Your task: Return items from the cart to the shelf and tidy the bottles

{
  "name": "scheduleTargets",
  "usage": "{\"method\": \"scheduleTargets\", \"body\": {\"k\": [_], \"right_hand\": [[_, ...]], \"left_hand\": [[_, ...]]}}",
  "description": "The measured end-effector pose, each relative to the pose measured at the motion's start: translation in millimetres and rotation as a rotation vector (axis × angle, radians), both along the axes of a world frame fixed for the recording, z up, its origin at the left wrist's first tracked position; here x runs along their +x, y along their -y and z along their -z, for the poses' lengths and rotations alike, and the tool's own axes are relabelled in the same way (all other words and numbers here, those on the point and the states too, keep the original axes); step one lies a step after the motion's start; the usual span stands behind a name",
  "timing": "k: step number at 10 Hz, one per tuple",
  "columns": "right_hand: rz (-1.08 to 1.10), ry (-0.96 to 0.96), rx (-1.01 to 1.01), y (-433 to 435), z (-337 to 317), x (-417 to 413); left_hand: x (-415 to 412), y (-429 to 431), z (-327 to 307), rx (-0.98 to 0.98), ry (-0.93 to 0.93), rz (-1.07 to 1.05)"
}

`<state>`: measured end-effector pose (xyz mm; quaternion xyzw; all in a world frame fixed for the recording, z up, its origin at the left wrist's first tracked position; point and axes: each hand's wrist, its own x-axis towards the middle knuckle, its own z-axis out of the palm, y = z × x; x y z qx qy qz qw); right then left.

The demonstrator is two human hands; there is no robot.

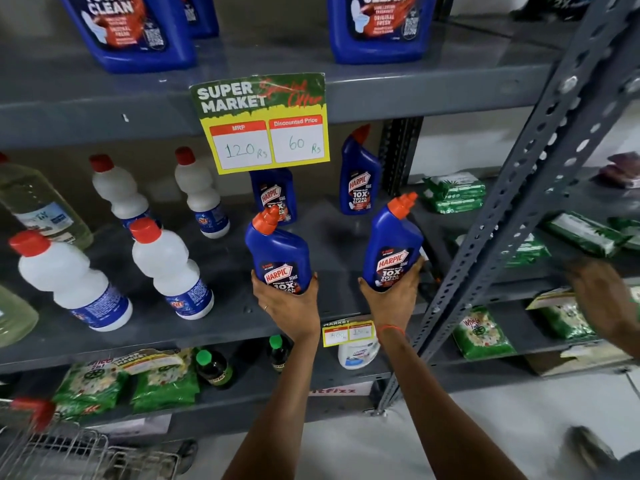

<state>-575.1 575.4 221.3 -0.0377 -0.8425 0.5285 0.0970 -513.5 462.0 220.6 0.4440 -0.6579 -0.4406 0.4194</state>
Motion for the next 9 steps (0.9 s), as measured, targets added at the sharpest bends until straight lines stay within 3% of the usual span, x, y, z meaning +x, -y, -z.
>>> {"method": "scheduleTargets", "body": {"k": [7,9], "right_hand": [[-0.011,0.099,-0.045,-1.3,-3.5,4.1],[0.017,0.003,-0.098,4.2,-8.6,38.2]], "left_hand": [[6.7,-10.9,-9.8,0.047,0.106,0.074],[36.1,-5.9,-32.0,-0.099,0.031,0.121]]}}
